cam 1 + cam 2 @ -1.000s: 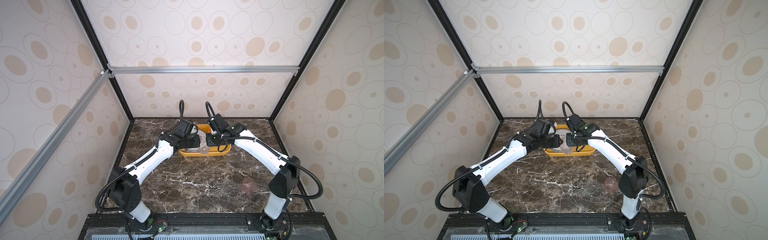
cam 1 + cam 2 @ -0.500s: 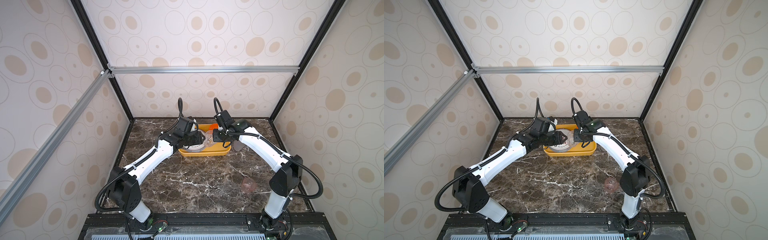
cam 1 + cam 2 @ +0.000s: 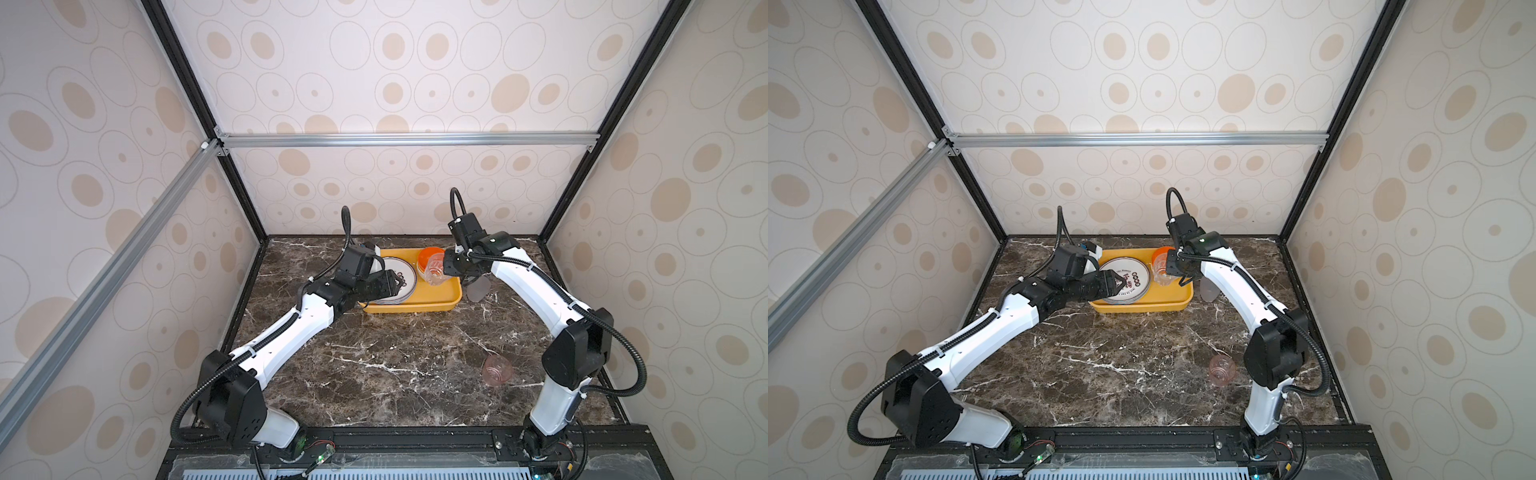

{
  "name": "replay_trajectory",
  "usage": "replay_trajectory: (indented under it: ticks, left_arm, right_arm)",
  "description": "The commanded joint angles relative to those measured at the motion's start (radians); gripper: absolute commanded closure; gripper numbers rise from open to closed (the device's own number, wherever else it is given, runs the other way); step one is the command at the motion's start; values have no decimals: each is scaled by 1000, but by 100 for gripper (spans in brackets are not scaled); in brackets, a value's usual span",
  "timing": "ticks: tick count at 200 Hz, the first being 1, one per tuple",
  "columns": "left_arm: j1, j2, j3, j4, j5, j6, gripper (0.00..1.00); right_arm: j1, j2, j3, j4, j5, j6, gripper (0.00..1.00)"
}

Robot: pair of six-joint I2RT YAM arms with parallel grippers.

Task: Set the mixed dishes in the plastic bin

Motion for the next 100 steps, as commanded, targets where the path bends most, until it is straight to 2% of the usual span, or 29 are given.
replay_trajectory:
  ticks: [1,100]
  left_arm:
    - [16,-36,-24,41,6,-18,43]
    - [35,-79,-108,60,23,-38,43]
  right_arm:
    - [-13,27,-5,2,19,-11,100]
    - [-28,89,-46,7,13,-6,100]
